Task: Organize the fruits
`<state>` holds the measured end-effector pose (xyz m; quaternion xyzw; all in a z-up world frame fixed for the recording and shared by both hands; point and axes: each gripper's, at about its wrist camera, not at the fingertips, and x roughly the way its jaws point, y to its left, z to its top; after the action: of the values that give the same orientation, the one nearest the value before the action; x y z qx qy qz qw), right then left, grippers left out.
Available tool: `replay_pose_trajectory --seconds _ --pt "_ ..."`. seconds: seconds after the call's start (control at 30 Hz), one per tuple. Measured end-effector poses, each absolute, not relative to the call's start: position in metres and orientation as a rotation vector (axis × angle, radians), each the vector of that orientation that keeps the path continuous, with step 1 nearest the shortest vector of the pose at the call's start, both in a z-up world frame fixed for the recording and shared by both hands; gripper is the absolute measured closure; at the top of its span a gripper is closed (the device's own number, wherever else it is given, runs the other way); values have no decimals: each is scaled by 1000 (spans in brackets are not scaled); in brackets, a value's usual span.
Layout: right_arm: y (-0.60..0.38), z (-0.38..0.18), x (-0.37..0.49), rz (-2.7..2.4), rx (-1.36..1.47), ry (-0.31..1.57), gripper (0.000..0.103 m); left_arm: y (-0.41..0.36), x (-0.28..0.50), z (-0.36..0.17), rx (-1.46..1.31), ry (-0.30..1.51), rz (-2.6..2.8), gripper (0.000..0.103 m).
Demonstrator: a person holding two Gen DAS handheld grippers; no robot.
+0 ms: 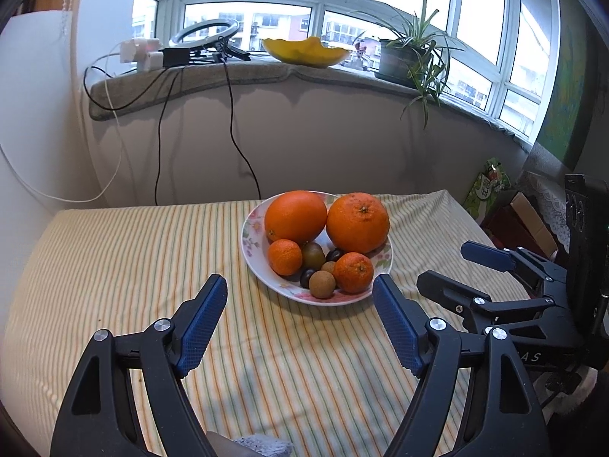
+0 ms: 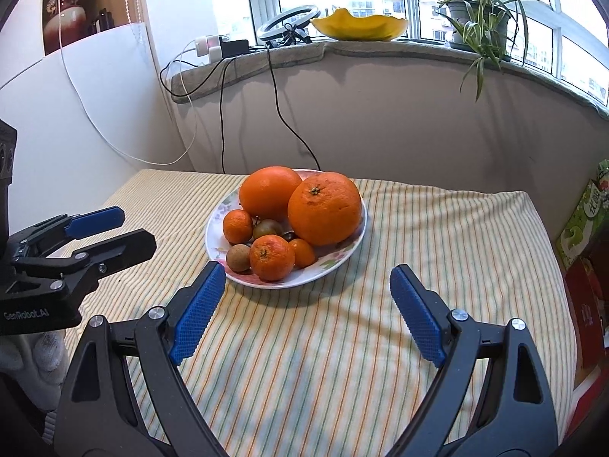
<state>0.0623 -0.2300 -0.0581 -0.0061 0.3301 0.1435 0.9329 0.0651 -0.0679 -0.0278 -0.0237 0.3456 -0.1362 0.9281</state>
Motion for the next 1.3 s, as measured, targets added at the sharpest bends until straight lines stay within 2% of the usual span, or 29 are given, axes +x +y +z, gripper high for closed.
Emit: replay_pose_trajectory --seconds 1.3 --pt "-225 -52 48 305 -20 672 12 -69 47 -21 -49 687 -266 22"
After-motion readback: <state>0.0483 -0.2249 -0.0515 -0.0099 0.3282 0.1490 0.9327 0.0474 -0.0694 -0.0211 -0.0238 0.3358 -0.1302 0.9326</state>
